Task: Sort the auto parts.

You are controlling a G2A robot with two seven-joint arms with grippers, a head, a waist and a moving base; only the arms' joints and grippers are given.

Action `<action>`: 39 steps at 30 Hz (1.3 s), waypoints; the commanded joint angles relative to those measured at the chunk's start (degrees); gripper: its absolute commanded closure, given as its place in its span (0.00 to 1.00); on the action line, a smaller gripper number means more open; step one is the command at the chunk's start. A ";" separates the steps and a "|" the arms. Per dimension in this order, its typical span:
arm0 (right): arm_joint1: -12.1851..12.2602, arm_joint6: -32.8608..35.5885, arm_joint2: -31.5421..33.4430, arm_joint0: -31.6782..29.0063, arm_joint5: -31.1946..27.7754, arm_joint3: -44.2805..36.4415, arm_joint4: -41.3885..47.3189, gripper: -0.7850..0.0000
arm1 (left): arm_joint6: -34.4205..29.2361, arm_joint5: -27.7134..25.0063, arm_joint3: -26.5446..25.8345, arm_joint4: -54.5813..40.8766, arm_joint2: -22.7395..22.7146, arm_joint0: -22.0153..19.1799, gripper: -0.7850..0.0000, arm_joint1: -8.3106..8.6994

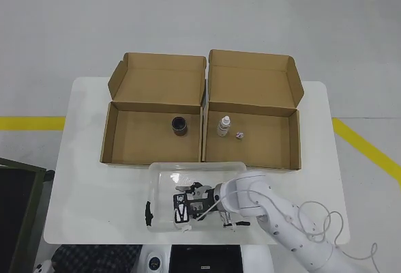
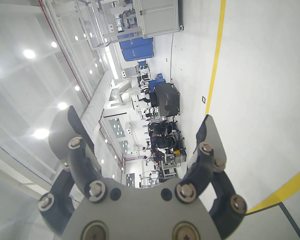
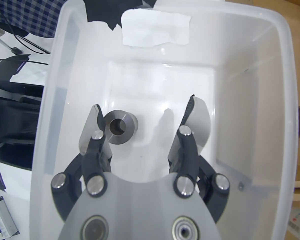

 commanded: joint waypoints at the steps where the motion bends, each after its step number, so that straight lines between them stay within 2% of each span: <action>1: 0.13 0.41 -0.04 0.06 -0.14 0.39 0.43 0.28 | 0.00 0.00 0.00 0.00 0.00 0.00 0.00 0.00; 6: 0.31 1.37 -0.68 0.59 -0.75 1.61 1.20 0.27 | 0.00 0.00 0.00 0.00 0.00 0.00 0.00 0.00; 12: 0.30 1.34 -1.70 1.77 -0.83 4.10 1.98 0.30 | 0.00 0.00 0.00 0.00 0.00 0.00 0.00 0.00; 16: 0.27 0.89 -2.32 2.48 -0.87 4.88 2.50 0.42 | 0.00 0.00 0.00 0.00 0.00 0.00 0.00 0.00; 17: 0.27 0.77 -2.48 2.63 -0.93 5.06 2.66 0.49 | 0.00 0.00 0.00 0.00 0.00 0.00 0.00 0.00; 24: 0.14 -0.35 -3.72 3.82 -1.16 6.26 3.74 0.55 | 0.00 0.00 0.00 0.00 0.00 0.00 0.00 0.00; 28: 0.00 -1.33 -4.41 4.50 -0.96 7.26 4.31 0.64 | 0.00 0.00 0.00 0.00 0.00 0.00 0.00 0.00; 30: -0.10 -2.06 -4.79 4.82 -1.01 7.80 4.76 0.74 | 0.00 0.00 0.00 0.00 0.00 0.00 0.00 0.00; 31: -0.15 -2.29 -4.97 5.07 -0.98 8.03 4.87 0.85 | 0.00 0.00 0.00 0.00 0.00 0.00 0.00 0.00; 33: -0.28 -2.74 -5.42 5.52 -0.96 8.30 5.23 0.98 | 0.00 0.00 0.00 0.00 0.00 0.00 0.00 0.00; 39: -0.50 -4.12 -5.75 6.90 -0.81 7.64 7.06 1.00 | 0.00 0.00 0.00 0.00 0.00 0.00 0.00 0.00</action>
